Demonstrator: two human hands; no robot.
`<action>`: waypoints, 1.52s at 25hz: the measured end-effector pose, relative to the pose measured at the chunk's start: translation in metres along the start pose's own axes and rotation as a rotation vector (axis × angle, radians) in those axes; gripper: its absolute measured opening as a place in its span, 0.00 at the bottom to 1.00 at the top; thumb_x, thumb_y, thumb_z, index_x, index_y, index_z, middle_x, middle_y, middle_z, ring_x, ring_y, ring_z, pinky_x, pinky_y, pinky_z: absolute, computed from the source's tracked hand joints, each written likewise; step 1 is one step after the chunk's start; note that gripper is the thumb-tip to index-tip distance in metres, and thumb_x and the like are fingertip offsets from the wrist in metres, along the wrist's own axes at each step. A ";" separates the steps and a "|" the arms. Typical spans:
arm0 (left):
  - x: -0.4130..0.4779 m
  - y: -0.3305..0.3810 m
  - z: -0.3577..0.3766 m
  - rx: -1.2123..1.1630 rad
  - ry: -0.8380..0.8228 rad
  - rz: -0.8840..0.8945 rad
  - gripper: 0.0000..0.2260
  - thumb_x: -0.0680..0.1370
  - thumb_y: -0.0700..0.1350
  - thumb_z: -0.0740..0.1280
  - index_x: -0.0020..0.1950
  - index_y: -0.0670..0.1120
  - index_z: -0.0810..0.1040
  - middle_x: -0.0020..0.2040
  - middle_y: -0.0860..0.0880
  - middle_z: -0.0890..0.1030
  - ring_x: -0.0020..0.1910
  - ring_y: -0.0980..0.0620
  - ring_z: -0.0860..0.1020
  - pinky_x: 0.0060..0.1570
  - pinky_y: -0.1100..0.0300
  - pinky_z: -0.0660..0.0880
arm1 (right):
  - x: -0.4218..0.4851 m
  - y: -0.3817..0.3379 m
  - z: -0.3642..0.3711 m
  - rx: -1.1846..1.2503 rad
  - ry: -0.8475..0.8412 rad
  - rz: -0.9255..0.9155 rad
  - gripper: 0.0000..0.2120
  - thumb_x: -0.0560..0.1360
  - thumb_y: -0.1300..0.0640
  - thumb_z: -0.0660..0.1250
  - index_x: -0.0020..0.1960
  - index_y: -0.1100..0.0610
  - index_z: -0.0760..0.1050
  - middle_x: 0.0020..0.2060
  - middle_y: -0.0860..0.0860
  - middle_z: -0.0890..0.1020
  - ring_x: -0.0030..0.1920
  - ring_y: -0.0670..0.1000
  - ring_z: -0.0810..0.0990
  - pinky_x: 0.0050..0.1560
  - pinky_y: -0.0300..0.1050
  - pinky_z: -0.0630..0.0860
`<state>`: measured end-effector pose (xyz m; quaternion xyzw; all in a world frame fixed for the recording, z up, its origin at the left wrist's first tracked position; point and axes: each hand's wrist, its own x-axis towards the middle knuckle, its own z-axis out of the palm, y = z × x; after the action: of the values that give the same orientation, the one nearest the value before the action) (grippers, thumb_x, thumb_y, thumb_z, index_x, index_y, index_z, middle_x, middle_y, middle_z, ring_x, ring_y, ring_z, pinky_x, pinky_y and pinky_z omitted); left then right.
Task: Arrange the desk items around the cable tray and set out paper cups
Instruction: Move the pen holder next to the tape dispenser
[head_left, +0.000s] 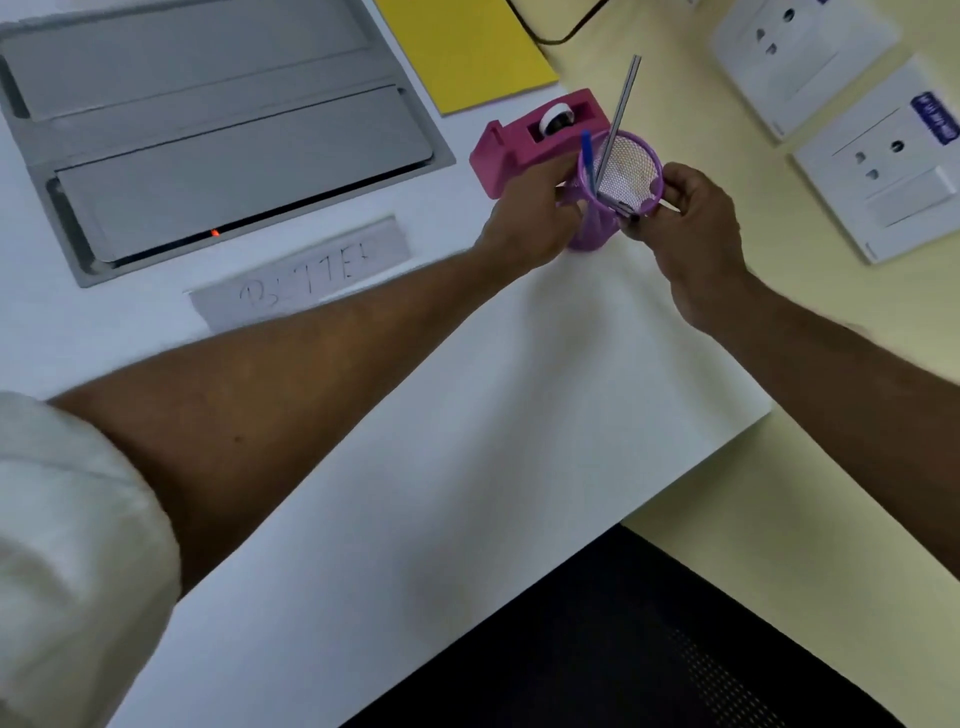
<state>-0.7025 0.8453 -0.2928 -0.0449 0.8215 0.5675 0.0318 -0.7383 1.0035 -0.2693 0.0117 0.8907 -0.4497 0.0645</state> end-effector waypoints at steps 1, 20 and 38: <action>0.012 -0.001 0.007 0.007 -0.013 -0.009 0.23 0.78 0.31 0.61 0.73 0.40 0.72 0.67 0.45 0.79 0.66 0.46 0.77 0.69 0.50 0.74 | 0.011 0.006 -0.002 -0.008 -0.010 -0.008 0.31 0.71 0.67 0.75 0.72 0.64 0.70 0.65 0.57 0.80 0.55 0.46 0.79 0.52 0.35 0.81; -0.056 -0.030 -0.009 0.833 -0.019 0.189 0.26 0.86 0.52 0.52 0.82 0.43 0.54 0.83 0.43 0.55 0.83 0.44 0.51 0.80 0.45 0.55 | -0.064 0.026 0.028 -0.344 -0.252 0.091 0.35 0.84 0.53 0.60 0.82 0.61 0.45 0.82 0.57 0.45 0.83 0.56 0.43 0.82 0.52 0.46; -0.308 -0.122 -0.285 0.913 0.301 -0.067 0.27 0.86 0.56 0.46 0.83 0.45 0.51 0.84 0.47 0.50 0.83 0.47 0.45 0.81 0.47 0.48 | -0.251 -0.161 0.280 -0.333 -0.424 -0.496 0.33 0.84 0.43 0.53 0.83 0.53 0.45 0.83 0.48 0.43 0.82 0.47 0.39 0.78 0.41 0.40</action>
<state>-0.3836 0.5470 -0.2738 -0.1342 0.9804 0.1345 -0.0526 -0.4726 0.6923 -0.2737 -0.3086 0.8943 -0.2932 0.1376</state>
